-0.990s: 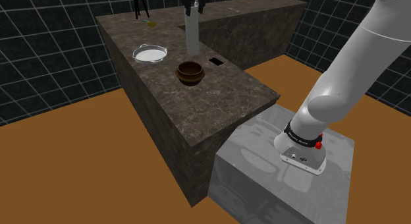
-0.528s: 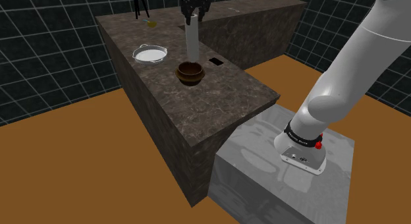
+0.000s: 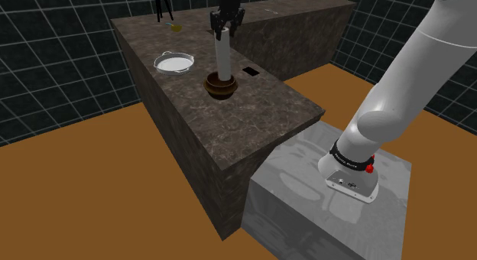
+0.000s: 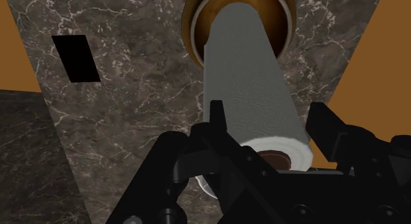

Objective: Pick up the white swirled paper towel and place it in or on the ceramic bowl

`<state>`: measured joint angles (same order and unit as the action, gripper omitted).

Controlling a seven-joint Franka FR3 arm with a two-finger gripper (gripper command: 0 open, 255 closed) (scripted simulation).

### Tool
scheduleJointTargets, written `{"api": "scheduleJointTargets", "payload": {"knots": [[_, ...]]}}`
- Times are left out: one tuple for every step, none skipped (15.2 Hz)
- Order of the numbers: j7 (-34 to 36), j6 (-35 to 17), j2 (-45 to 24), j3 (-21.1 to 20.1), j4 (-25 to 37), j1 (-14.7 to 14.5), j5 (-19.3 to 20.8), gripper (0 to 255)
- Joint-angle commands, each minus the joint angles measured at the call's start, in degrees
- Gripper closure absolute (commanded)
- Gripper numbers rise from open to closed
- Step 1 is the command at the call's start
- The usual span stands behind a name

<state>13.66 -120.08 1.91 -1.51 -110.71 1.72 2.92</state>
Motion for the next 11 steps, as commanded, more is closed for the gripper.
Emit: {"api": "scheduleJointTargets", "payload": {"knots": [[0.02,-0.63,0.05,0.01,-0.64,0.01,0.02,255],[0.02,-0.63,0.05,0.01,-0.63,0.01,0.02,255],[0.02,-0.63,0.05,0.01,-0.63,0.01,0.02,255],[0.02,-0.63,0.05,0.01,-0.63,0.01,0.02,255],[0.02,-0.63,0.05,0.01,-0.63,0.01,0.02,255],[0.02,-0.63,0.05,0.01,-0.63,0.01,0.02,255],[0.02,-0.63,0.05,0.01,-0.63,0.01,0.02,255],[0.02,-0.63,0.05,0.01,-0.63,0.01,0.02,0],[0.02,-0.63,0.05,0.01,-0.63,0.01,0.02,0],[0.02,-0.63,0.05,0.01,-0.63,0.01,0.02,0],[0.02,-0.63,0.05,0.01,-0.63,0.01,0.02,0]]}}
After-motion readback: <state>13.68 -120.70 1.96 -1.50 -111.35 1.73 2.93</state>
